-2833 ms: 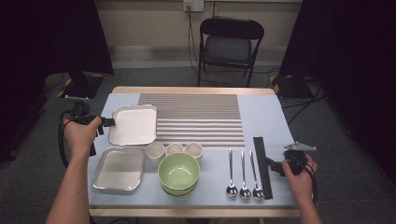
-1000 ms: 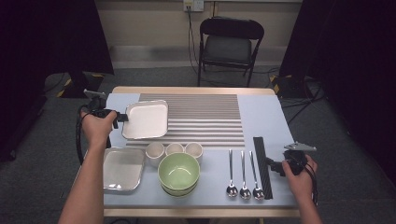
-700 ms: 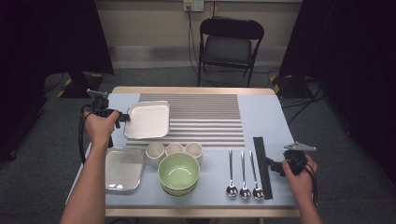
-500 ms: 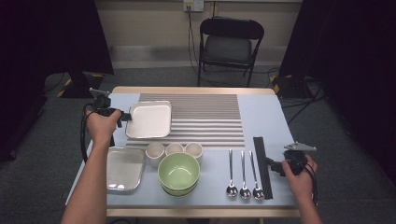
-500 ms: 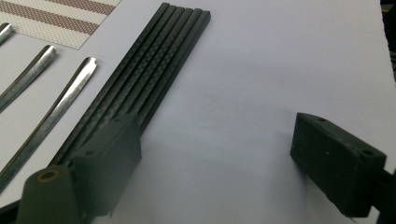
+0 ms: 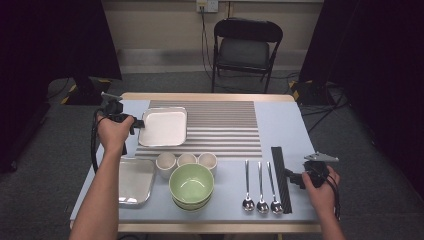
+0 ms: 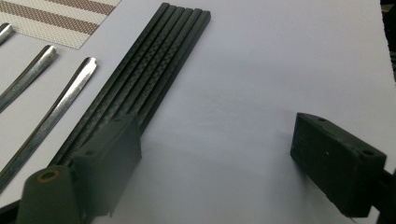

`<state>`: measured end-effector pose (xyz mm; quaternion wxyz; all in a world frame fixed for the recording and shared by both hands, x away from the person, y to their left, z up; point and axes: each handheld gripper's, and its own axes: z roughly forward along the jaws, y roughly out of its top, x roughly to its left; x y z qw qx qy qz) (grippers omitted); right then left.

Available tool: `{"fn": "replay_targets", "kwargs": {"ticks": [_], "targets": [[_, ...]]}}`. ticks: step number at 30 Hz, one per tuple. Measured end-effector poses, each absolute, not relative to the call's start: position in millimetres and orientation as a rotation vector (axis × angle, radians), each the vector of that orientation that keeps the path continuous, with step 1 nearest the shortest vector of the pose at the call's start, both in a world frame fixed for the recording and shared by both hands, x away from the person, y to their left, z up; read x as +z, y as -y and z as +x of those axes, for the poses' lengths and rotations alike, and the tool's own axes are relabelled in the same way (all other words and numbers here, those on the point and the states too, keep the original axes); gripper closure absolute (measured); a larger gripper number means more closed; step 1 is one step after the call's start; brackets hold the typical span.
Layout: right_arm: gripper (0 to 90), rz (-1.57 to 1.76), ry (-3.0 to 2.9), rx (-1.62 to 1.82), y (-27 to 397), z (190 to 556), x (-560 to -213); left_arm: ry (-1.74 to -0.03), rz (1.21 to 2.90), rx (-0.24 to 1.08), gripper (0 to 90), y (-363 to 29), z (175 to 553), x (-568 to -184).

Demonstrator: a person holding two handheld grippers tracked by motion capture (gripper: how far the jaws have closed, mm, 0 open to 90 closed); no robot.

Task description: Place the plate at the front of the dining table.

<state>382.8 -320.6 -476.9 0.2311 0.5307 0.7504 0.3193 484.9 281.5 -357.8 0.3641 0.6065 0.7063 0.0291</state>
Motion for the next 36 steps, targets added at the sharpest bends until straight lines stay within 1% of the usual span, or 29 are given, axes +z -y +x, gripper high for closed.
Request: {"fn": "replay_targets", "kwargs": {"ticks": [11,22,36], "targets": [[15.0,1.458,-2.064,0.877,321,383,-477,-1.82,1.536,0.067,88.9,-278,489,-360],[15.0,1.458,-2.064,0.877,321,383,-477,-1.806,1.571,0.065,88.8,-272,493,-357],[15.0,1.457,-2.064,0.877,321,383,-477,-1.808,1.563,0.065,89.0,-267,497,-350]]}}
